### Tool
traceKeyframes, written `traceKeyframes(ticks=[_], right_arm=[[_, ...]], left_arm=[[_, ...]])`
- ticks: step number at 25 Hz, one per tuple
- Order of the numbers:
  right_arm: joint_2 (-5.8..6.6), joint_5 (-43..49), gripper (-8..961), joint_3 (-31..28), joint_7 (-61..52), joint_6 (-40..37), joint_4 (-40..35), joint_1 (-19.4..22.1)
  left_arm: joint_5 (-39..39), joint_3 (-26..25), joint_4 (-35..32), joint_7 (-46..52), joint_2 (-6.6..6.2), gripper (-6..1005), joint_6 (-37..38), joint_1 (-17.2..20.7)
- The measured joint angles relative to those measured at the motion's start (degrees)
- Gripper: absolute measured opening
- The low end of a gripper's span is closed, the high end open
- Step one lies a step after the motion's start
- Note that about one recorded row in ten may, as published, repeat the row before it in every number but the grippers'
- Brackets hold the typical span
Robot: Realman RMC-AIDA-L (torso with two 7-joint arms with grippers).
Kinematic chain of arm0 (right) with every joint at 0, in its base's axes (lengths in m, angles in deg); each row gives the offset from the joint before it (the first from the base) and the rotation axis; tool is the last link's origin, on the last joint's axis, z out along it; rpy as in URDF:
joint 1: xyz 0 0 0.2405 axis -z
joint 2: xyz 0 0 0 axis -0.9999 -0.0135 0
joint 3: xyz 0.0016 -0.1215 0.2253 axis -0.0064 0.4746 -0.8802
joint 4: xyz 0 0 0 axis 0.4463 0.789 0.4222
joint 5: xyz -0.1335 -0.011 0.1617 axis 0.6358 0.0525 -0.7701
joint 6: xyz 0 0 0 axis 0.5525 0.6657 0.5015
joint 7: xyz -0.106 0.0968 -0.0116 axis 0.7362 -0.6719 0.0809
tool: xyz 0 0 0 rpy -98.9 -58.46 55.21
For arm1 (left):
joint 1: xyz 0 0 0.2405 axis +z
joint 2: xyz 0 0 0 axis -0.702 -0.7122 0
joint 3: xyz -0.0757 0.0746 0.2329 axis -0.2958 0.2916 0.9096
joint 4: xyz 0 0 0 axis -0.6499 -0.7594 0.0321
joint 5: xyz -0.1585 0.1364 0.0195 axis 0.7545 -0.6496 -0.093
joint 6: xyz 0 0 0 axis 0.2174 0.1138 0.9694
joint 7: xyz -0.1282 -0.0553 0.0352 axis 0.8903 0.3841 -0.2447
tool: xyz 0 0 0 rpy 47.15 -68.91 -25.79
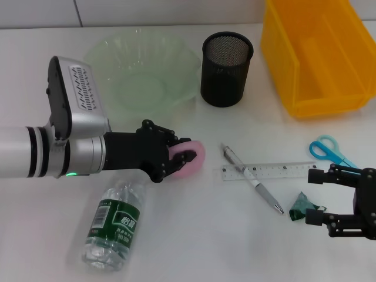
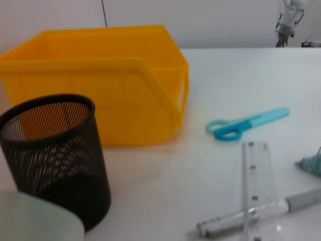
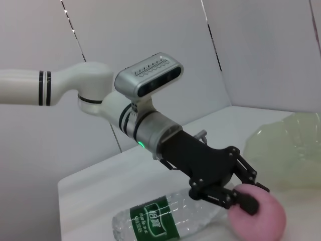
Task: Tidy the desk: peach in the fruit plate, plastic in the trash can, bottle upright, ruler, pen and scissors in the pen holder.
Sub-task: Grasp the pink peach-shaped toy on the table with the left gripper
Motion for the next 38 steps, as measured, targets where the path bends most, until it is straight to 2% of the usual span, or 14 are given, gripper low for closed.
traceKeyframes(ticks=[2, 4, 5, 6, 7, 11, 12, 16, 18, 21, 25, 26, 30, 38], right_arm=[[0.00, 0.0, 832, 0.0, 0.0, 0.0, 0.0, 0.0], [0.00, 0.0, 832, 0.0, 0.0, 0.1, 0.0, 0.1], [0.00, 0.0, 832, 0.0, 0.0, 0.1, 0.0, 0.1], [0.00, 0.0, 832, 0.0, 0.0, 0.1, 0.1, 0.0], [0.00, 0.0, 832, 0.0, 0.0, 0.1, 0.1, 0.0], [0.00, 0.1, 832, 0.1, 0.0, 0.1, 0.6, -0.2], [0.00, 0.1, 832, 0.1, 0.0, 0.1, 0.7, -0.2], [0.00, 0.1, 833, 0.2, 0.0, 0.2, 0.7, -0.2], [0.00, 0.1, 833, 0.3, 0.0, 0.2, 0.7, 0.0], [0.00, 0.1, 833, 0.3, -0.3, 0.2, 0.7, 0.2], [0.00, 0.3, 833, 0.3, -0.7, 0.3, 0.7, 0.3], [0.00, 0.5, 833, 0.3, -0.7, 0.3, 0.7, 0.2], [0.00, 0.6, 833, 0.3, -0.7, 0.3, 0.7, 0.2], [0.00, 0.6, 833, 0.3, -0.8, 0.4, 0.7, 0.3]], left_arm=[[0.3, -1.4, -1.8, 1.0, -0.12, 212, 4.8, 0.2], [0.5, -2.4, -2.3, 1.1, -0.13, 173, 6.5, 0.3], [1.0, -5.3, -3.2, 0.9, -0.05, 153, 10.6, 0.3], [1.0, -5.3, -3.2, 0.9, -0.05, 133, 10.6, 0.3], [3.3, -8.9, -3.9, 0.5, 0.07, 114, 12.9, 0.3], [6.9, -12.5, -3.4, -0.5, 0.00, 35, 12.6, -0.1], [8.1, -16.1, -2.2, -1.5, -0.04, 15, 12.1, -1.2], [7.8, -16.7, -1.4, -1.6, -0.27, 5, 12.7, -2.0], [2.8, -16.0, -1.5, -1.9, -0.58, 0, 17.5, -2.3], [-3.4, -14.4, -1.8, -0.5, -0.10, 1, 21.3, -1.8], [-3.8, -11.9, -1.5, 0.5, 0.07, 8, 20.7, -1.4], [-3.7, -9.6, -1.3, 0.8, 0.26, 10, 18.4, -1.0], [-3.6, -5.6, -1.2, 1.1, 0.42, 219, 14.4, -0.8], [-3.1, -0.4, -0.7, 2.3, 0.45, 451, 9.0, -1.0]])
